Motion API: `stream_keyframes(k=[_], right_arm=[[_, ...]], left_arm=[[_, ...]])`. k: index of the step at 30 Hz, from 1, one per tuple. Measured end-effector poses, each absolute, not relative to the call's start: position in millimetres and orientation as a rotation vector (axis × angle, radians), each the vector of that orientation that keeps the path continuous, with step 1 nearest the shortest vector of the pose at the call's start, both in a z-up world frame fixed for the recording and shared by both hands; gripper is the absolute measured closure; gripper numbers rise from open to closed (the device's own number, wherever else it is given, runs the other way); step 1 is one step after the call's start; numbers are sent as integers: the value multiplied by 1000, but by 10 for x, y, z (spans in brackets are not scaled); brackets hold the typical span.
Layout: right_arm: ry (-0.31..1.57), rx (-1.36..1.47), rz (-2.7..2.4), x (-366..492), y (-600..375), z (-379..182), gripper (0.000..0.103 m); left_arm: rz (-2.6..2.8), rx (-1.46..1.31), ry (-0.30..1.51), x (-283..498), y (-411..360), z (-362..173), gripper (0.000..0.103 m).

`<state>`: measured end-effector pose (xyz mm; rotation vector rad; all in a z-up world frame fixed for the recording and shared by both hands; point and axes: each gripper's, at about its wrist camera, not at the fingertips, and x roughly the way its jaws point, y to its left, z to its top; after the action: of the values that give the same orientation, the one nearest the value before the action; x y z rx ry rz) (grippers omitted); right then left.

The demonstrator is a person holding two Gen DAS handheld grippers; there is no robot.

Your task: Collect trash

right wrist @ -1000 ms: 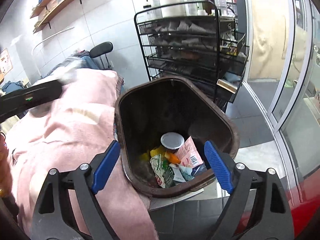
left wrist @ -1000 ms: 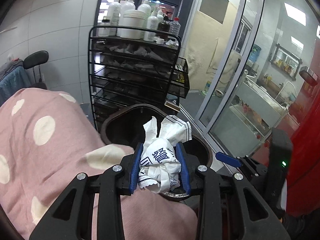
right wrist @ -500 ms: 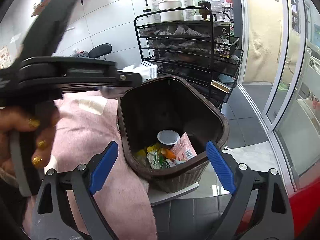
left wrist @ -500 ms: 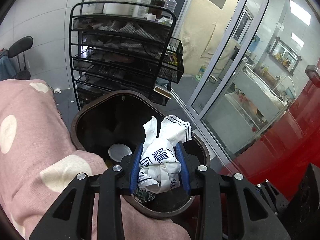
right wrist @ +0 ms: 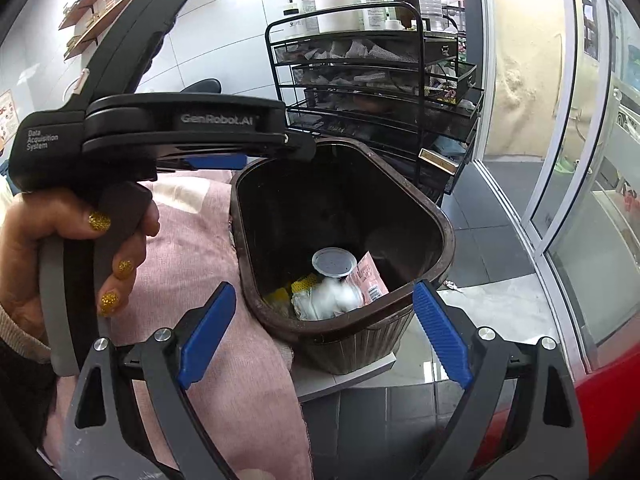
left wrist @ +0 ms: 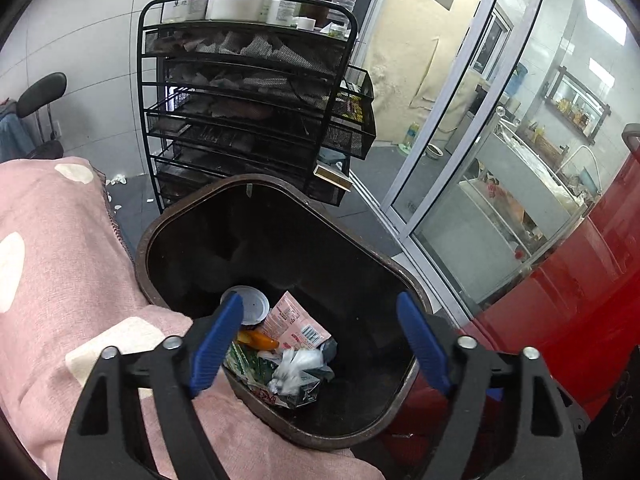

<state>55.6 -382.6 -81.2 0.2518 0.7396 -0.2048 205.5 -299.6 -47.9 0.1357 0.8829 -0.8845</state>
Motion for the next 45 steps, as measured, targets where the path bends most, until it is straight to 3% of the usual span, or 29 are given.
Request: stream_keyframes(k=[11,27,45], right_arm=[[722,234,-216,584,-3792,-769,10],[602,167,-89,832,-3115,-424,5],[417,59,63,443,-2084,-112,5]], left_arm=[[-773,97,694,1751,-2340,-134,6],[-385,-7,551,1288,-932,-30,5],[-68,-84,450,689,-15,-60,5]])
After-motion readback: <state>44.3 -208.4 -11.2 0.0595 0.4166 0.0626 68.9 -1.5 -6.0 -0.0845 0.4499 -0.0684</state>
